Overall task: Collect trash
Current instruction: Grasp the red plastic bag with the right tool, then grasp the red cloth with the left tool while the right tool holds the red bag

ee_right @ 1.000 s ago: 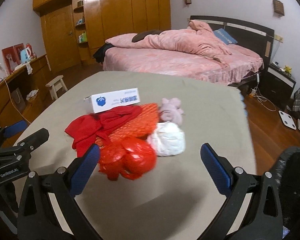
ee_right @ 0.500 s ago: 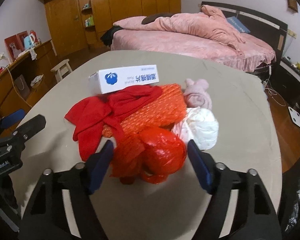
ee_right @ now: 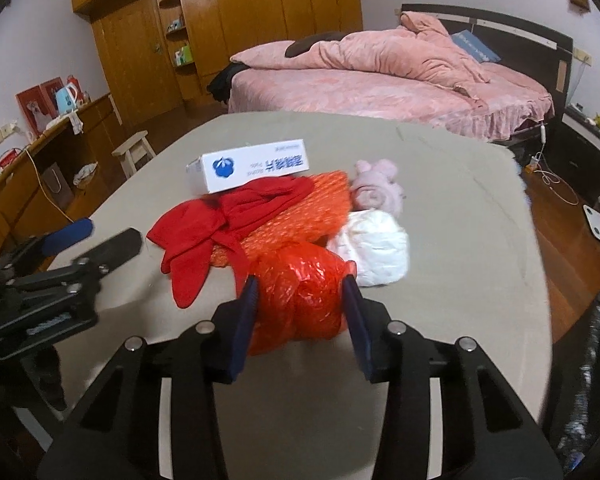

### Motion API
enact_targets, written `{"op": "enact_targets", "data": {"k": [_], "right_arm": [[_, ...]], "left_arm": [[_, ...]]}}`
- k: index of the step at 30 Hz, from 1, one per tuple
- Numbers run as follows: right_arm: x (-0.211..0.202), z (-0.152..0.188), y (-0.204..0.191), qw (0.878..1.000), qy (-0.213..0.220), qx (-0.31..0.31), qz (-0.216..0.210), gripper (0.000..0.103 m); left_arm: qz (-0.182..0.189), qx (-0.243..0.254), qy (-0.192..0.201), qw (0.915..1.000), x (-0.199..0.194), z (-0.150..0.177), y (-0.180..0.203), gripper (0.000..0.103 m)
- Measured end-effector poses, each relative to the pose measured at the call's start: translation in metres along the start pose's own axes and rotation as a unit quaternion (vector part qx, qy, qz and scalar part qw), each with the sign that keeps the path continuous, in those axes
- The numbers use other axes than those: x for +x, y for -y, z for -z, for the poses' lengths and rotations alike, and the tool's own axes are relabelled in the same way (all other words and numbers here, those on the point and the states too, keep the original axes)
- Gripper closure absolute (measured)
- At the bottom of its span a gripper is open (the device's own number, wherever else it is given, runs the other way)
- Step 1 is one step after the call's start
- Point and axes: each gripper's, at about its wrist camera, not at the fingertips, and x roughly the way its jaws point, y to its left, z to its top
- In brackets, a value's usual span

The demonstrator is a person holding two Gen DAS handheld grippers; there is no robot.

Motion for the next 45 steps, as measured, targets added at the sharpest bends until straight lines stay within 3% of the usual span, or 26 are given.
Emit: {"op": "enact_targets", "data": {"k": [6, 11, 13, 16, 20, 27, 34, 35, 37, 39, 45], "right_arm": [[-0.009, 0.002, 0.019, 1.0, 0.003, 0.013, 0.017, 0.062], [-0.011, 0.007, 0.027, 1.0, 0.0, 0.016, 0.021, 0.062], [-0.011, 0.008, 0.027, 1.0, 0.0, 0.014, 0.023, 0.062], [-0.012, 0.009, 0.027, 1.0, 0.0, 0.012, 0.022, 0.062], [-0.016, 0.009, 0.028, 1.0, 0.004, 0.012, 0.021, 0.062], [-0.026, 0.008, 0.03, 1.0, 0.013, 0.014, 0.021, 0.062], [-0.024, 0.013, 0.033, 0.999, 0.003, 0.02, 0.025, 0.062], [-0.024, 0.014, 0.033, 0.999, 0.002, 0.02, 0.026, 0.062], [-0.023, 0.015, 0.035, 0.999, 0.001, 0.02, 0.028, 0.062], [-0.022, 0.014, 0.037, 0.999, -0.001, 0.022, 0.029, 0.062], [-0.02, 0.014, 0.039, 0.999, -0.002, 0.022, 0.029, 0.061]], "left_arm": [[0.02, 0.005, -0.007, 0.9998, 0.015, -0.007, 0.022, 0.026], [0.028, 0.014, -0.036, 0.9989, 0.035, -0.006, 0.034, 0.048], [0.035, 0.015, -0.047, 0.9982, 0.041, -0.005, 0.035, 0.07], [0.042, 0.012, -0.045, 0.998, 0.04, -0.004, 0.034, 0.092], [0.044, 0.013, -0.022, 0.9987, 0.024, -0.004, 0.033, 0.1], [0.055, 0.009, 0.006, 0.9984, -0.016, -0.008, 0.031, 0.1], [0.058, 0.015, -0.021, 0.998, -0.018, 0.004, 0.032, 0.097], [0.055, 0.012, -0.024, 0.9981, -0.015, 0.004, 0.032, 0.094], [0.05, 0.006, -0.024, 0.9984, -0.013, 0.004, 0.031, 0.066], [0.039, 0.006, -0.017, 0.9991, -0.011, 0.002, 0.03, 0.052], [0.025, 0.004, -0.025, 0.9994, 0.007, -0.003, 0.025, 0.042]]}}
